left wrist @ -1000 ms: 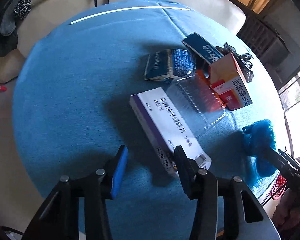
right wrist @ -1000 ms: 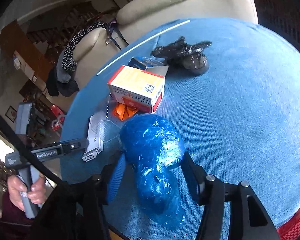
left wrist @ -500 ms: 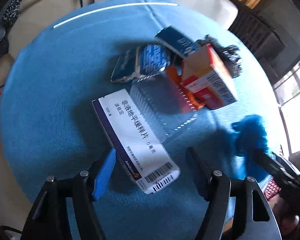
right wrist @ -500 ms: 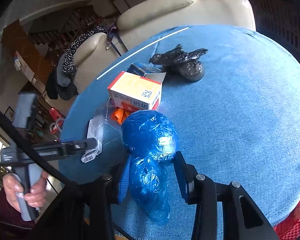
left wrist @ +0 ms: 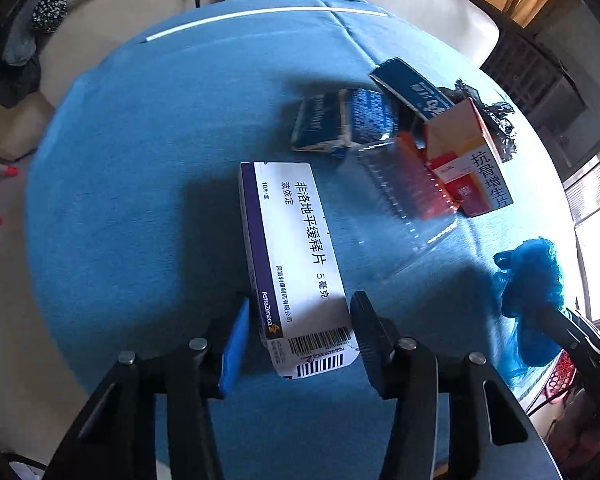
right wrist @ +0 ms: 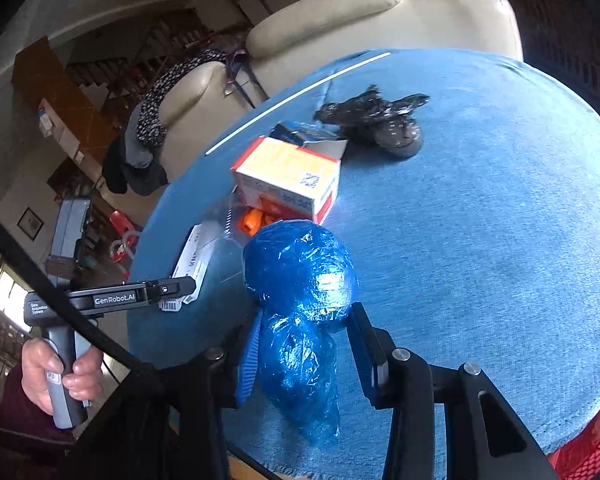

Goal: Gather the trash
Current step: 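Grasp the white medicine box with the left tool while the right tool grasps the blue bags, then carry the box and blue bags to the wastebasket and open both tools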

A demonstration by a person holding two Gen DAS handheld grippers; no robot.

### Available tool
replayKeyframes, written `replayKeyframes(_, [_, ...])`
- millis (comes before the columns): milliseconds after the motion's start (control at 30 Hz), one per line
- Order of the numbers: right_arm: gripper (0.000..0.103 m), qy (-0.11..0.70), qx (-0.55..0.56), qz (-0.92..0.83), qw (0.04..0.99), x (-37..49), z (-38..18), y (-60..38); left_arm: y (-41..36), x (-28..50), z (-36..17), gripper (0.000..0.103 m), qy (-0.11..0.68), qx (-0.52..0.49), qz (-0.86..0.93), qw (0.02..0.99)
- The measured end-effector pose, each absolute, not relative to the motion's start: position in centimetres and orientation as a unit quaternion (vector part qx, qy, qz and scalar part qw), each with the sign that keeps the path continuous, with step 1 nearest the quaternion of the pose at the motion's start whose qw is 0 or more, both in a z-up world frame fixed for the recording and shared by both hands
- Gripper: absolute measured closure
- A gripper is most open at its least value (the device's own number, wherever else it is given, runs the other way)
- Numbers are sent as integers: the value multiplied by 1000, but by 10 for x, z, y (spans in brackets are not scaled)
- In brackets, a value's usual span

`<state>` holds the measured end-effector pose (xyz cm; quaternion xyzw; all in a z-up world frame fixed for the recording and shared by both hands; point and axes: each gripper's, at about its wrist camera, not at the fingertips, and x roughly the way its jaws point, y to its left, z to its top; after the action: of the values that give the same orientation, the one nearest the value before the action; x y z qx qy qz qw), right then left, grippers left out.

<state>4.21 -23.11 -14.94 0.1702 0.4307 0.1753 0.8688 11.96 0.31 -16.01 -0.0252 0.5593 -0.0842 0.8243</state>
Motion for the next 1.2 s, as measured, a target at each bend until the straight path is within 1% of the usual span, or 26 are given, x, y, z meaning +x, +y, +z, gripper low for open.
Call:
replayKeyframes(100, [58, 439, 165, 184, 864, 43, -152, -226, 11, 116, -155, 51, 556, -12, -85, 826])
replayKeyframes(200, [47, 449, 169, 177, 859, 47, -153, -224, 14, 115, -152, 47, 556, -8, -88, 827])
replayKeyframes(233, [46, 452, 178, 181, 855, 49, -154, -224, 14, 117, -152, 40, 556, -10, -89, 827])
replayKeyframes(267, [44, 453, 185, 184, 852, 50, -154, -225, 15, 119, -152, 36, 555, -11, -87, 827])
replayKeyframes(300, [40, 453, 189, 183, 852, 51, -154, -226, 13, 123, -152, 35, 555, -12, -84, 827])
replayKeyframes(333, [38, 453, 191, 180, 852, 52, -153, -226, 14, 126, -153, 35, 556, -12, -83, 827])
replayKeyframes(533, [37, 449, 199, 178, 853, 60, -152, -226, 12, 144, -168, 35, 561, -28, -77, 824])
replayKeyframes(600, [37, 441, 205, 180, 855, 61, -154, -225, 10, 146, -171, 45, 557, -23, -72, 827])
replayKeyframes(633, [37, 441, 204, 180, 855, 62, -155, -224, 8, 150, -172, 52, 555, -16, -71, 829])
replayKeyframes(667, [38, 443, 202, 178, 855, 64, -157, -223, 7, 152, -174, 52, 553, -14, -72, 830])
replayKeyframes(733, [43, 445, 197, 182, 855, 66, -161, -219, 10, 152, -174, 53, 552, -18, -73, 830])
replayKeyframes(800, [45, 436, 191, 182, 860, 62, -160, -217, 13, 150, -172, 54, 549, -20, -73, 832])
replayKeyframes(967, [45, 412, 194, 184, 871, 49, -152, -226, 13, 135, -154, 56, 521, -11, -71, 851])
replayKeyframes(1200, [45, 374, 209, 180, 886, 25, -134, -252, -7, 107, -101, 57, 439, 22, -94, 893])
